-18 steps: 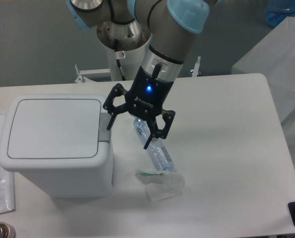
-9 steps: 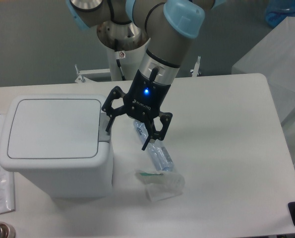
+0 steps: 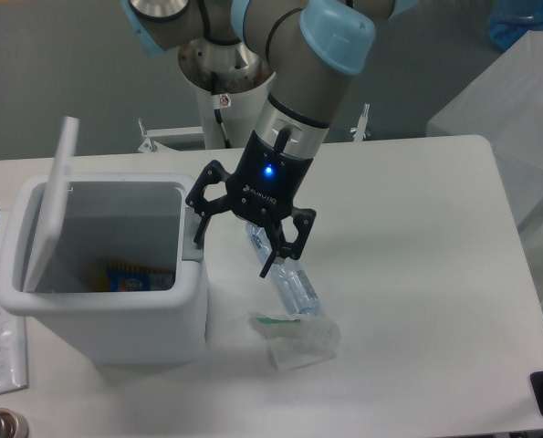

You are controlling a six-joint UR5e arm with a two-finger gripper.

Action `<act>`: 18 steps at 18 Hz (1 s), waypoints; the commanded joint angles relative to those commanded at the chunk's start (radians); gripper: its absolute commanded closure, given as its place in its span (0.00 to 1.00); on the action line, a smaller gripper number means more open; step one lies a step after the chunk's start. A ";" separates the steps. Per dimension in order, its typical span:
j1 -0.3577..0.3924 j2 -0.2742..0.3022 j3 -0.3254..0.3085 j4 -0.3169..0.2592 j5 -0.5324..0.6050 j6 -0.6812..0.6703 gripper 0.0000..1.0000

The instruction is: Open the trash can

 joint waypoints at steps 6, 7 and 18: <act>0.064 -0.014 0.095 0.000 0.000 0.012 0.00; 0.067 -0.031 0.113 0.002 0.002 0.015 0.00; 0.190 -0.311 0.298 0.003 0.255 0.259 0.00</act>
